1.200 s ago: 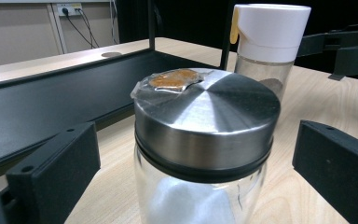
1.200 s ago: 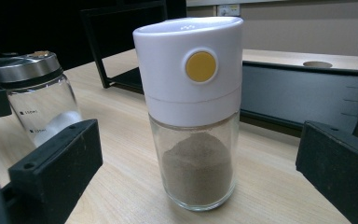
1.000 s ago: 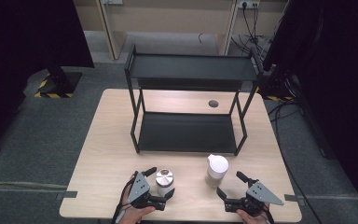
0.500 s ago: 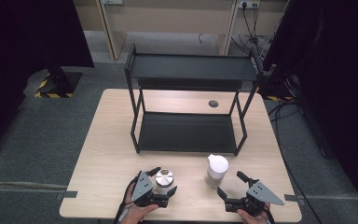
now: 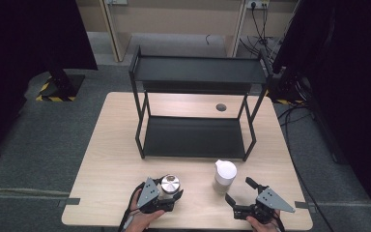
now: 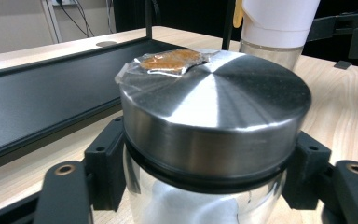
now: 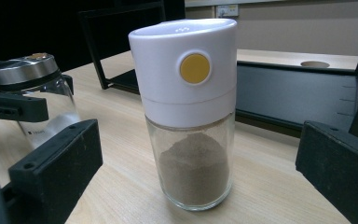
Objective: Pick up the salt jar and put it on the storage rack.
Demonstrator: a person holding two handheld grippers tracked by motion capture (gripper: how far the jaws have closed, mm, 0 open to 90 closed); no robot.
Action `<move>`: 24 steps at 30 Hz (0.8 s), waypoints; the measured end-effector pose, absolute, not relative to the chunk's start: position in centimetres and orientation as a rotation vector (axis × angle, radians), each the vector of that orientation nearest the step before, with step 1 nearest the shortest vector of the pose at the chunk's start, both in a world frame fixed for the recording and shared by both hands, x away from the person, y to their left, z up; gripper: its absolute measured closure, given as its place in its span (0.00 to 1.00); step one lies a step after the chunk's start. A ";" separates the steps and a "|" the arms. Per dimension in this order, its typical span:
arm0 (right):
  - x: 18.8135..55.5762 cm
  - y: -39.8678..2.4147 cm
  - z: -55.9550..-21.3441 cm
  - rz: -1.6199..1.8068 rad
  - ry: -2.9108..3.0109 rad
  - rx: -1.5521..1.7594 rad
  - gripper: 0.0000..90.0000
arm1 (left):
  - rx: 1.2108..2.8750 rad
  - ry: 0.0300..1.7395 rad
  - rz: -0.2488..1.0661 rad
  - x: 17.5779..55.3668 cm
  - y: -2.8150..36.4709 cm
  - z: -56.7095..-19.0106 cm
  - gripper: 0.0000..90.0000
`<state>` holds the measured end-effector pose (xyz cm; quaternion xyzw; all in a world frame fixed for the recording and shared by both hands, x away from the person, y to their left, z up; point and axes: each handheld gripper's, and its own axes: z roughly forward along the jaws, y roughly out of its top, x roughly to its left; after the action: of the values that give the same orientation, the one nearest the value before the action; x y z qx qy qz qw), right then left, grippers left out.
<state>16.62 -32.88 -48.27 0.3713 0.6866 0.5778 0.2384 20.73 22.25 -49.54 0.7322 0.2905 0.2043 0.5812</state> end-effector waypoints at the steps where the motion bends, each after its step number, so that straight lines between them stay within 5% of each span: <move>1: 16.6 -32.9 -48.3 1.582 1.881 1.016 0.01 | 1.710 0.679 0.478 20.7 22.2 -49.5 0.34; 24: 16.7 -32.9 -48.3 1.586 1.881 1.014 0.01 | 1.687 0.712 0.484 20.5 22.4 -48.9 0.34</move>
<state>16.67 -32.89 -48.32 0.3699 0.6866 0.5790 0.2378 20.47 22.44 -48.91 0.7229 0.3052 0.2073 0.5842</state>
